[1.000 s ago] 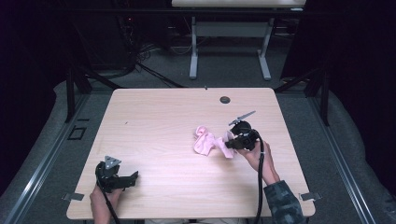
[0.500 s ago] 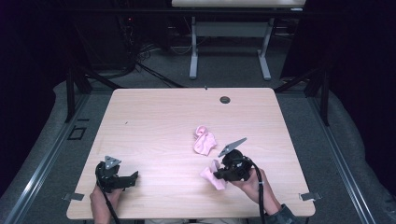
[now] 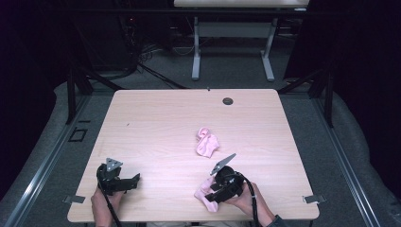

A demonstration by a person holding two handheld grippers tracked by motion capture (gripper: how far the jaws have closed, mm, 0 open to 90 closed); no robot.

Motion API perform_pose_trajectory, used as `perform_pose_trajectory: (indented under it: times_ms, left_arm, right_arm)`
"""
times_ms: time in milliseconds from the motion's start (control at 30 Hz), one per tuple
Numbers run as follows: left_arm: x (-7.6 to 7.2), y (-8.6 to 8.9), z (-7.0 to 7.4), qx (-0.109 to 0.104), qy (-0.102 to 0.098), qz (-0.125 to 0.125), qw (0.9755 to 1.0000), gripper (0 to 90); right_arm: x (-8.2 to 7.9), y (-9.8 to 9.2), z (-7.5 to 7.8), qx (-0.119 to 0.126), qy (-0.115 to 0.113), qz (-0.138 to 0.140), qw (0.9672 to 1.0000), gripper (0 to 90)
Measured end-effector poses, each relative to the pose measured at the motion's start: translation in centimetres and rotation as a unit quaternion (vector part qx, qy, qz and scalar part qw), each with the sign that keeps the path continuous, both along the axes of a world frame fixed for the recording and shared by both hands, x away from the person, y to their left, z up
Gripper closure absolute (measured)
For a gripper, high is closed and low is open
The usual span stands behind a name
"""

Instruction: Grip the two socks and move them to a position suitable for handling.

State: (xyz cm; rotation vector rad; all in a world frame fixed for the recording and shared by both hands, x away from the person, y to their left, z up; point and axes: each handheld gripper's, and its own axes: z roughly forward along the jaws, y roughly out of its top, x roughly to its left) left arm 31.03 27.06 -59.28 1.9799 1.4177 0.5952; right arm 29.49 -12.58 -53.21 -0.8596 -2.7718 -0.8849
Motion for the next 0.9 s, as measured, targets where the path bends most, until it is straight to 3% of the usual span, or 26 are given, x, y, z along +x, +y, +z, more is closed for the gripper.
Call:
perform_pose_trajectory:
  times_ms: [133,267,367,600,867,900]
  left_arm:
    - [0.0,0.0,0.0,0.000,-0.001,0.000,1.0000,0.5]
    - [0.0,0.0,0.0,0.000,-0.001,0.000,1.0000,0.5]
    - [0.0,0.0,0.0,0.000,-0.001,0.000,1.0000,0.5]
    - [0.1,0.0,0.0,0.000,0.000,-0.001,1.0000,0.5]
    - [0.1,0.0,0.0,0.000,0.000,-0.001,1.0000,0.5]
    - [0.1,0.0,0.0,0.000,0.000,-0.001,1.0000,0.5]
  right_arm:
    - [0.7,-0.9,1.9,0.010,-0.026,-0.004,0.9996,29.3]
    - [3.6,-1.4,2.9,-0.013,-0.032,-0.036,0.9988,14.6]
    - [6.5,-1.4,2.7,-0.034,-0.030,-0.054,0.9975,10.9]
    - [11.8,0.7,2.0,-0.068,-0.029,-0.062,0.9953,10.3]
    - [16.3,2.8,1.1,-0.079,-0.046,-0.109,0.9898,21.5]
    - [16.7,3.0,0.9,-0.074,-0.040,-0.116,0.9896,21.9]
